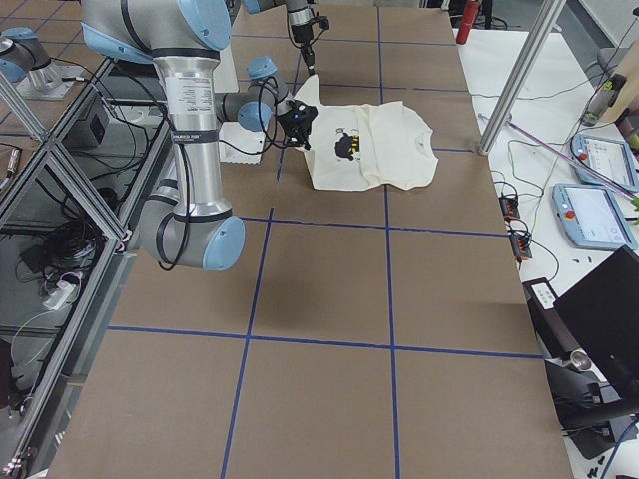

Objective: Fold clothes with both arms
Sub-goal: 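Lift the hem with both grippers and fold it toward the collar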

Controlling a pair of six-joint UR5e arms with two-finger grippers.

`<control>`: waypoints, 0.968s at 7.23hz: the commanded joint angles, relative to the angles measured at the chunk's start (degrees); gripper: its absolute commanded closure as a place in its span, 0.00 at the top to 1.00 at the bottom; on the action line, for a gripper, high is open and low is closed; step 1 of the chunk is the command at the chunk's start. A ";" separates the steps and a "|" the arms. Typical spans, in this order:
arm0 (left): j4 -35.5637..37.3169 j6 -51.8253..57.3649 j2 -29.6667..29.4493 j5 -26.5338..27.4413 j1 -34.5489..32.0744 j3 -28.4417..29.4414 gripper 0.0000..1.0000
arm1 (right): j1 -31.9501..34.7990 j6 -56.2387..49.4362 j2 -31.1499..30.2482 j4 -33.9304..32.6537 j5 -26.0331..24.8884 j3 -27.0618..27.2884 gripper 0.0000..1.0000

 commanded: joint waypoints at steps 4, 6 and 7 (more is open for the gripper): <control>-1.78 11.57 -10.31 0.16 -13.75 16.46 0.00 | 17.78 -14.57 16.86 0.60 8.59 -24.79 0.00; -10.19 13.78 -10.95 0.16 -16.66 24.28 0.00 | 19.02 -14.83 22.58 1.21 8.58 -34.01 0.00; -14.58 14.83 -13.39 0.24 -18.41 30.41 0.00 | 19.98 -14.75 26.96 5.74 8.58 -41.89 0.00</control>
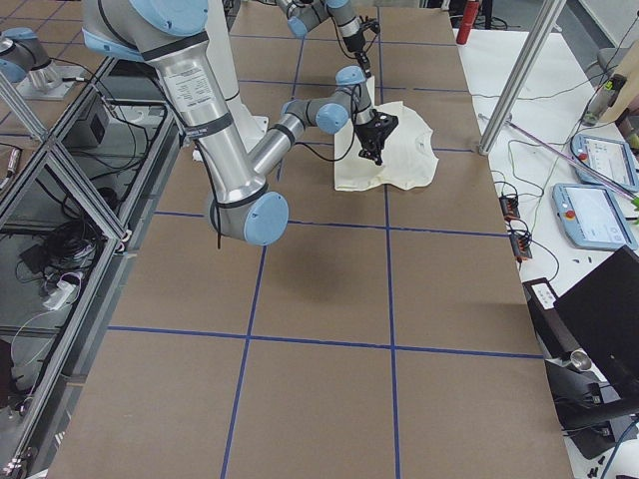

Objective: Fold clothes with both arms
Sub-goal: 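Lift the hem with both grippers and fold it toward the collar, then release the hem and raise both grippers away from the folded shirt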

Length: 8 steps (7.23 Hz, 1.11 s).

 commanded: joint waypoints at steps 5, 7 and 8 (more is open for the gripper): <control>-15.54 4.11 -8.11 0.60 -3.31 25.12 0.00 | 3.84 -5.91 9.05 17.35 0.00 -25.88 0.00; -15.54 4.39 -8.46 0.60 -3.32 25.21 0.00 | 4.11 -7.24 9.15 17.46 0.09 -26.42 0.00; -15.54 4.39 -8.55 0.51 -3.32 25.21 0.00 | 4.03 -7.24 9.84 17.46 0.09 -26.78 0.00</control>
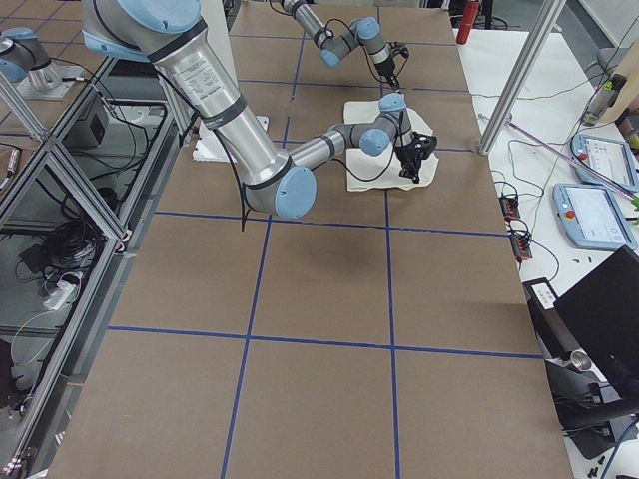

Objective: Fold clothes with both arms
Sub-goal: 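Release the hem and raise both grippers away from the folded shirt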

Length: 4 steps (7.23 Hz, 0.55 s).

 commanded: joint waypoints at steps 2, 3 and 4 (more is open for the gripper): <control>-0.12 0.71 -0.20 0.02 -0.27 0.19 0.24 | 0.00 -0.31 1.56 0.27 0.36 -1.97 0.00; -0.82 2.72 -0.20 -0.07 -0.88 0.28 0.41 | 0.09 -0.57 1.56 0.27 0.36 -1.89 0.65; -2.13 3.00 -0.20 -0.16 -1.41 0.28 0.44 | 0.26 -0.49 2.17 0.36 0.45 -1.20 0.78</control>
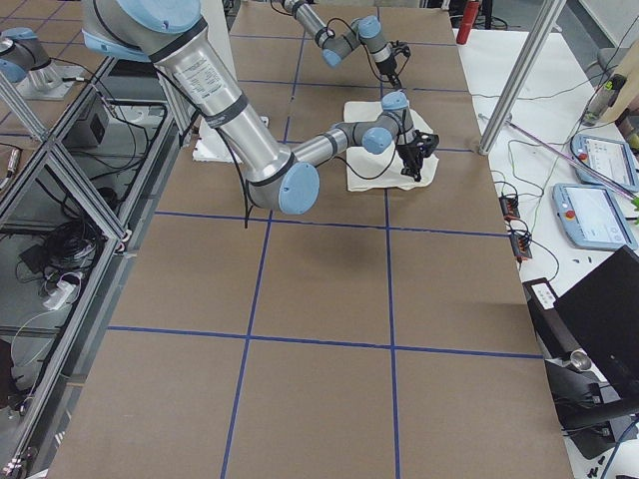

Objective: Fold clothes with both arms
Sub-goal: 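Release the hem and raise both grippers away from the folded shirt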

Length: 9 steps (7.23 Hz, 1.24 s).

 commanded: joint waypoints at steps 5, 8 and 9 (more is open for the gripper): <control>-1.56 0.68 4.12 -3.87 -1.41 -6.54 0.50 | -5.19 12.47 -19.83 -0.28 5.90 29.43 0.96; -1.56 0.68 4.48 -3.70 -1.32 -6.54 0.50 | -10.93 23.68 -23.04 0.17 1.59 30.08 0.95; -1.47 0.68 4.39 -3.61 -1.32 -6.54 0.50 | -11.54 23.78 -23.12 0.17 1.58 29.21 0.94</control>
